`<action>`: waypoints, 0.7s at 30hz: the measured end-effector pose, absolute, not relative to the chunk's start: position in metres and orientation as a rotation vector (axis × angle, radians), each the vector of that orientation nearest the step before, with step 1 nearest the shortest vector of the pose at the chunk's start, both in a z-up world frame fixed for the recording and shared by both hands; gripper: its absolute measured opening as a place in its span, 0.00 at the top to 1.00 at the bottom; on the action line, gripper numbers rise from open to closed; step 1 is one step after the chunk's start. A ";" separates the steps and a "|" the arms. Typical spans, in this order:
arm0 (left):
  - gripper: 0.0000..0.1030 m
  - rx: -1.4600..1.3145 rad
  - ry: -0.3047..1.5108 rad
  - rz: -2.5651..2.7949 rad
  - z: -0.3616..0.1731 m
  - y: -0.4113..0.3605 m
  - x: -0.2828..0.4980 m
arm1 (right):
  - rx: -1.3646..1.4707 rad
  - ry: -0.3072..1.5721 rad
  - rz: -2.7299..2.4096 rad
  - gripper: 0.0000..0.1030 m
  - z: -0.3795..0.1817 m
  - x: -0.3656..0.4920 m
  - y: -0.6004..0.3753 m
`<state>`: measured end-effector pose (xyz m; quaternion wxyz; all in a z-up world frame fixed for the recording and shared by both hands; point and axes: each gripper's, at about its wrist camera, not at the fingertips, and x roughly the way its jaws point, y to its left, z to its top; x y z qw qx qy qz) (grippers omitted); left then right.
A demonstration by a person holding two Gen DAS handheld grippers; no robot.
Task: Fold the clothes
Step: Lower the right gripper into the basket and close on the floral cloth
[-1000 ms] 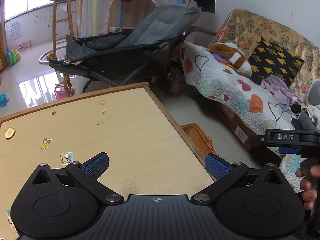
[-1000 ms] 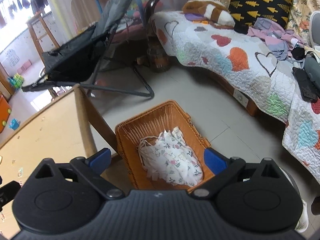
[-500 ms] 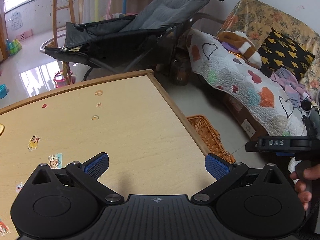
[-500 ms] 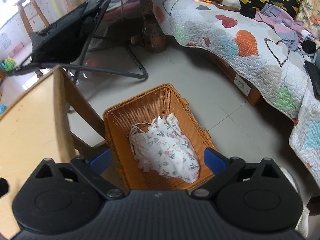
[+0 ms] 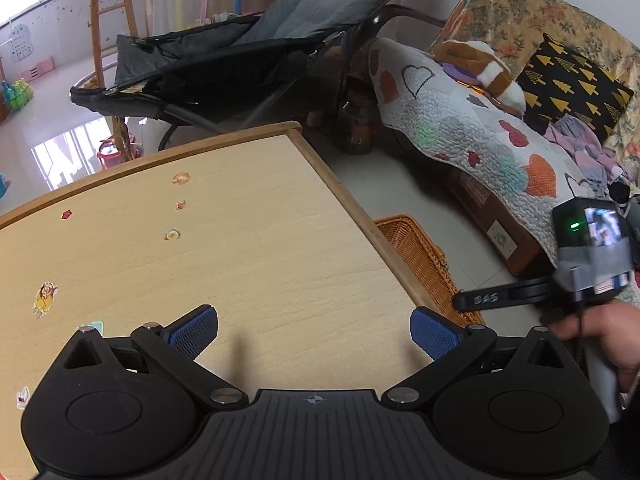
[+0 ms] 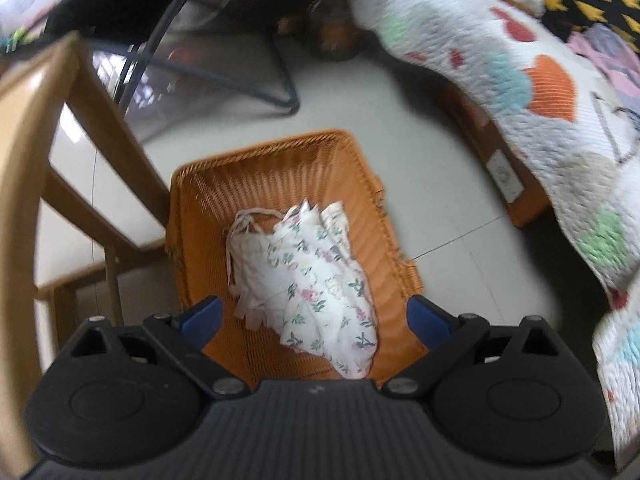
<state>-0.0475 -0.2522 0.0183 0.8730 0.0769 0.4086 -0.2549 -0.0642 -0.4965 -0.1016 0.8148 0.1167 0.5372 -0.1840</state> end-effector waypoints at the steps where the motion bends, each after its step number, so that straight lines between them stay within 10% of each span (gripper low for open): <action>1: 0.00 0.170 0.850 -0.533 0.017 -0.252 -0.045 | 0.250 1.155 -0.372 0.05 -0.106 -0.060 -0.496; 21: 0.00 0.211 0.863 -0.588 0.014 -0.270 -0.018 | 0.064 1.380 -0.190 0.10 -0.194 -0.022 -0.511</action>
